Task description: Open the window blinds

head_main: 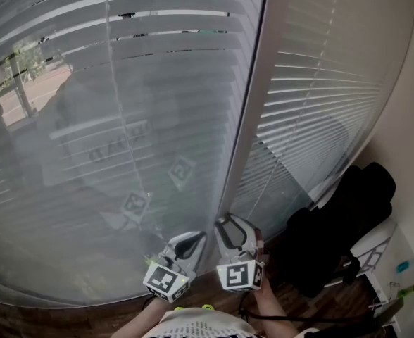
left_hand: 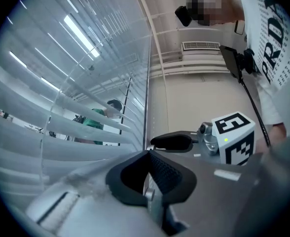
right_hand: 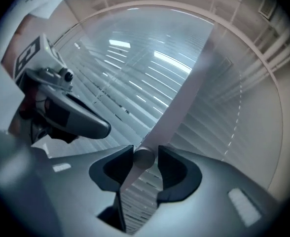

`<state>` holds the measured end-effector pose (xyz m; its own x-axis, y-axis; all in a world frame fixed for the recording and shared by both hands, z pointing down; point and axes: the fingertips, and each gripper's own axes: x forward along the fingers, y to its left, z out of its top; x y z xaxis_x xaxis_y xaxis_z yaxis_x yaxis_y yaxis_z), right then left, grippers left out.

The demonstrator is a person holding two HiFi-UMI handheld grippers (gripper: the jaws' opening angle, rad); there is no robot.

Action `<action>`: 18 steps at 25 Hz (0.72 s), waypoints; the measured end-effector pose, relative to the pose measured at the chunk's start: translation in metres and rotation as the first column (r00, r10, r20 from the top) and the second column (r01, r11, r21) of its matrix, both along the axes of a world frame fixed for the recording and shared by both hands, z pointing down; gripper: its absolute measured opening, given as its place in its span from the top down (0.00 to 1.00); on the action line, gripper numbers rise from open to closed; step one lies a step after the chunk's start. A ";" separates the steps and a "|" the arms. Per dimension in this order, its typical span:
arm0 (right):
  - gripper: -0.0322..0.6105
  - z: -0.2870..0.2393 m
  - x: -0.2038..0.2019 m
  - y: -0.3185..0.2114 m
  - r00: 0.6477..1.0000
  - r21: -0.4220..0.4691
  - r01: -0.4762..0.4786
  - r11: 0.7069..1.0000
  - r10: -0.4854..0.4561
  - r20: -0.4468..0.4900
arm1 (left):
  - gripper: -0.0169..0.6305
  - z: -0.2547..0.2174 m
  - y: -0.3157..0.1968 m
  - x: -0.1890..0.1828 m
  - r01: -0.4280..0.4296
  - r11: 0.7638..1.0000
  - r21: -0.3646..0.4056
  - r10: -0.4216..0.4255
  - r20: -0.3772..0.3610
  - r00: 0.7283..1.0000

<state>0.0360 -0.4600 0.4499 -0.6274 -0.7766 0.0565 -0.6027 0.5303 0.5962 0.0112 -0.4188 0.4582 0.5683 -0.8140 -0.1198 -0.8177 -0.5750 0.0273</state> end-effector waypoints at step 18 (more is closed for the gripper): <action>0.74 0.000 0.000 0.000 0.997 -0.024 -0.023 0.999 0.024 0.071 | 0.99 -0.003 0.000 -0.001 0.011 1.000 0.004 -0.011 -0.013 1.000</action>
<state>0.0359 -0.4601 0.4497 -0.6120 -0.7903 0.0309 -0.6556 0.5288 0.5391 0.0100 -0.4187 0.4554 0.5575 -0.8199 -0.1303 -0.8238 -0.5658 0.0358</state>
